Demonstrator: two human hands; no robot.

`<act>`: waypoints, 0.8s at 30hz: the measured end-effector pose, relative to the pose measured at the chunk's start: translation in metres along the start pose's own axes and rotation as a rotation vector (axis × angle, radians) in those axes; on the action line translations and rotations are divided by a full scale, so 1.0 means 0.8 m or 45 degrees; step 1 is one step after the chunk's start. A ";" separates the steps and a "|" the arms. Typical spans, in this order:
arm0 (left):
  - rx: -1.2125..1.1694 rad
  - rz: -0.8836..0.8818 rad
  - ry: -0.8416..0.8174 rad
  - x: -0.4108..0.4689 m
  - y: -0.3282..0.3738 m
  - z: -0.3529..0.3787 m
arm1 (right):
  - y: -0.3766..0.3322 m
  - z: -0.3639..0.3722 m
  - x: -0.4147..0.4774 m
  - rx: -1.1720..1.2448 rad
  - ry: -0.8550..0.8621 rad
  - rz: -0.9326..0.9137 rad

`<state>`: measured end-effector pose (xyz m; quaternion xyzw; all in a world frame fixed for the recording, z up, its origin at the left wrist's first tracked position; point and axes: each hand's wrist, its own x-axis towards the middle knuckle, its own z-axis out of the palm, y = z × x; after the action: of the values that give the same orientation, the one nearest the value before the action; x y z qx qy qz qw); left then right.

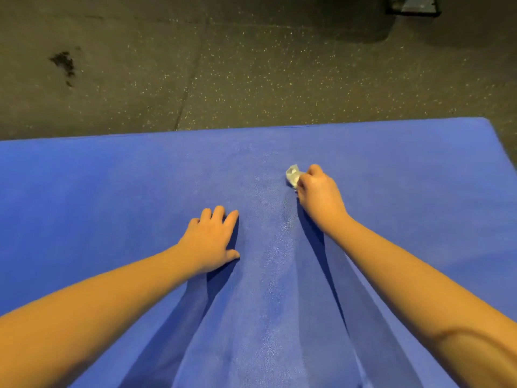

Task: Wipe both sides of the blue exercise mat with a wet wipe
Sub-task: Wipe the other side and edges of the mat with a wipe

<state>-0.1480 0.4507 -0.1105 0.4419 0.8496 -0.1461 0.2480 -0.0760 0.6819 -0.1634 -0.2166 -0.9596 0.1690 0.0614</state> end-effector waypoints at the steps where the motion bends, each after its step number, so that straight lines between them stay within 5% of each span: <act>1: -0.037 -0.015 -0.027 0.006 0.000 -0.004 | -0.005 0.002 -0.003 0.015 0.006 -0.015; 6: 0.067 0.063 -0.187 0.026 0.004 -0.017 | -0.014 0.007 -0.035 0.126 -0.147 -0.487; 8: 0.076 0.062 -0.190 0.034 0.006 -0.021 | -0.002 0.005 -0.012 0.075 -0.105 -0.399; 12: -0.101 -0.043 0.143 0.060 0.006 -0.028 | -0.003 0.008 0.007 0.185 0.074 -0.124; 18: -0.352 -0.307 0.460 0.093 0.037 0.022 | 0.019 0.000 0.000 0.085 -0.131 -0.413; 24: -0.421 -0.300 0.741 0.101 0.039 0.044 | 0.040 -0.020 0.074 -0.086 -0.072 0.016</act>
<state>-0.1513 0.5070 -0.1853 0.3178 0.9420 0.0979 0.0451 -0.1135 0.7399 -0.1572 -0.2196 -0.9647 0.1430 0.0259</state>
